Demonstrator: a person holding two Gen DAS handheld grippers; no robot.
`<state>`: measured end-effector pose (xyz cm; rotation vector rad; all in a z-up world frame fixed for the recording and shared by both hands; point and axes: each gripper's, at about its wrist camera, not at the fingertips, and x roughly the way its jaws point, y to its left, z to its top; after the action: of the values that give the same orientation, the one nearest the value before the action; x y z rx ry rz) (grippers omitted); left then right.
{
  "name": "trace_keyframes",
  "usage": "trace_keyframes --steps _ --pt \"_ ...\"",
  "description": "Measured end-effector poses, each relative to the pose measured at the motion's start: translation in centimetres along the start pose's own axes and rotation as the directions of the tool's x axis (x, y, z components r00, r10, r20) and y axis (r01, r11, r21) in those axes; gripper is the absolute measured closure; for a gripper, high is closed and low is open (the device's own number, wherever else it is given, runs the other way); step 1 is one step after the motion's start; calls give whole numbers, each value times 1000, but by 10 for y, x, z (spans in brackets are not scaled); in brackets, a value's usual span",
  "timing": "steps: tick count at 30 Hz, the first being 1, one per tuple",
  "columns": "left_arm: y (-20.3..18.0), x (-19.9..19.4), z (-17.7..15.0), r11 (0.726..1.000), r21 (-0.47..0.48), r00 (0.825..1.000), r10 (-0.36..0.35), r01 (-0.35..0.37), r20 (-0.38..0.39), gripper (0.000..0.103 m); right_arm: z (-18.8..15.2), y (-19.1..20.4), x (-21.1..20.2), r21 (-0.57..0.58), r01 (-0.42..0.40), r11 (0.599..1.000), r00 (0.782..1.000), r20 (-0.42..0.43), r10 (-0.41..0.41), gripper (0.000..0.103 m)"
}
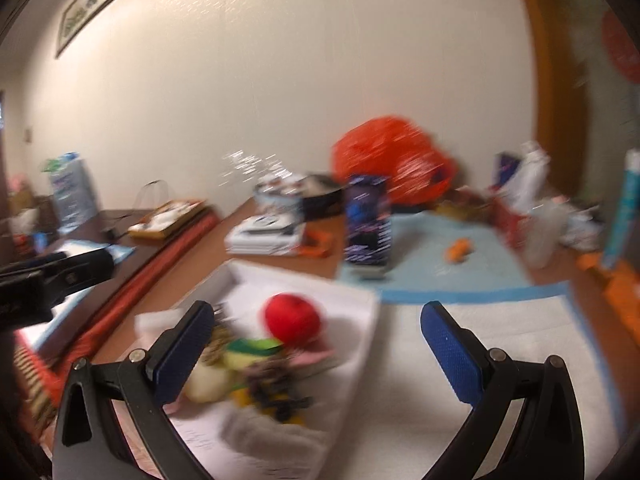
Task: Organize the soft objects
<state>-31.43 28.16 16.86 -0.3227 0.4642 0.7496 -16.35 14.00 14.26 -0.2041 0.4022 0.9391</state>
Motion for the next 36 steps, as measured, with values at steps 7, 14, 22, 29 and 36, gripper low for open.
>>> trace_keyframes --steps 7,14,22,29,36 --pt "-40 -30 3 996 13 996 87 -87 5 0 8 -38 -29 36 -4 999 998 68 2 0" --pt "-56 -50 -2 992 -89 996 93 -93 -9 0 9 -77 -54 81 -5 997 992 125 -6 0" --pt "-87 -60 -14 983 -92 987 160 -162 -25 0 6 -122 -76 129 -75 989 990 128 58 0" --pt "-112 -62 -28 977 -39 977 206 -209 -59 0 0 -149 -94 125 -99 987 986 144 81 0" --pt "-131 -70 -42 976 2 974 217 -218 -65 0 -13 -170 -94 190 -149 970 986 105 131 0"
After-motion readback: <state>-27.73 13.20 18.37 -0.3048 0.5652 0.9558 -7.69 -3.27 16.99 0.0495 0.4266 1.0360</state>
